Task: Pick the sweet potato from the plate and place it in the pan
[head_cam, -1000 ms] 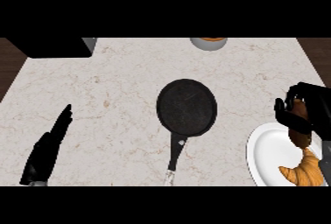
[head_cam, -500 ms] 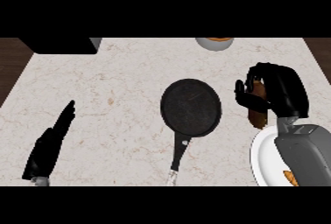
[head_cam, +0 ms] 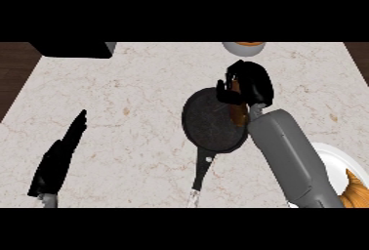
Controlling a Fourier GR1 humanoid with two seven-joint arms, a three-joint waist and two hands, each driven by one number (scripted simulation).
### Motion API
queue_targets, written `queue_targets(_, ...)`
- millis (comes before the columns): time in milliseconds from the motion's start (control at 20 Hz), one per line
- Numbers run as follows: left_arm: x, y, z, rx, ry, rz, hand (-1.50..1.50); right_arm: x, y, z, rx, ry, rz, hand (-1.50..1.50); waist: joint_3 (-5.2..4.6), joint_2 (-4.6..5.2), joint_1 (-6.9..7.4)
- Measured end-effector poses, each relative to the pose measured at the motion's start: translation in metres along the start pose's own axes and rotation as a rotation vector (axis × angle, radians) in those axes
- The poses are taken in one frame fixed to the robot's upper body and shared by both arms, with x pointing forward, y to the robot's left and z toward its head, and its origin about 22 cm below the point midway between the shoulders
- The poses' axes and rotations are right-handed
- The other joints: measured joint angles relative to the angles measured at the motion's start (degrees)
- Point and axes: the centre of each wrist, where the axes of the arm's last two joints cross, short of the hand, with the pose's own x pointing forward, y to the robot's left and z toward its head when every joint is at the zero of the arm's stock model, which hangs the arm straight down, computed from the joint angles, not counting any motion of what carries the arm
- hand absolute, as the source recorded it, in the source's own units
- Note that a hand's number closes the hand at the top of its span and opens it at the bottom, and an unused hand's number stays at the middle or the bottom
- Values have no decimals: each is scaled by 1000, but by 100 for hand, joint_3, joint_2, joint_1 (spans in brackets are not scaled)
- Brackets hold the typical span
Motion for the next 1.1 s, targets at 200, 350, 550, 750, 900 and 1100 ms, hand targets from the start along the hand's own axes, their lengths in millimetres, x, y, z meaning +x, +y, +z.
queue_targets(200, -5, -3, 0, -1, 1, 0, 0, 10, 31, -14, 78, 7, 53, 150, 0, 13, 30)
queue_targets(350, -1, -5, -3, -7, -10, -1, 0, 6, 52, -17, 162, 9, 92, 150, 2, 40, 96)
queue_targets(550, 1, -9, -6, -21, -21, -2, 0, -7, 61, -18, 260, 137, -85, -150, 8, 70, 195)
queue_targets(750, 5, -14, -7, -38, -25, -3, 0, -19, 68, -19, 296, 206, -261, -150, 15, 90, 281)
queue_targets(900, 3, -15, -8, -42, -28, 1, 0, -21, 68, -20, 226, 185, -373, -150, 15, 89, 301)
queue_targets(1100, 6, -11, -9, -42, -30, -4, 0, -19, 63, -24, 79, 151, -496, -150, 16, 77, 291)
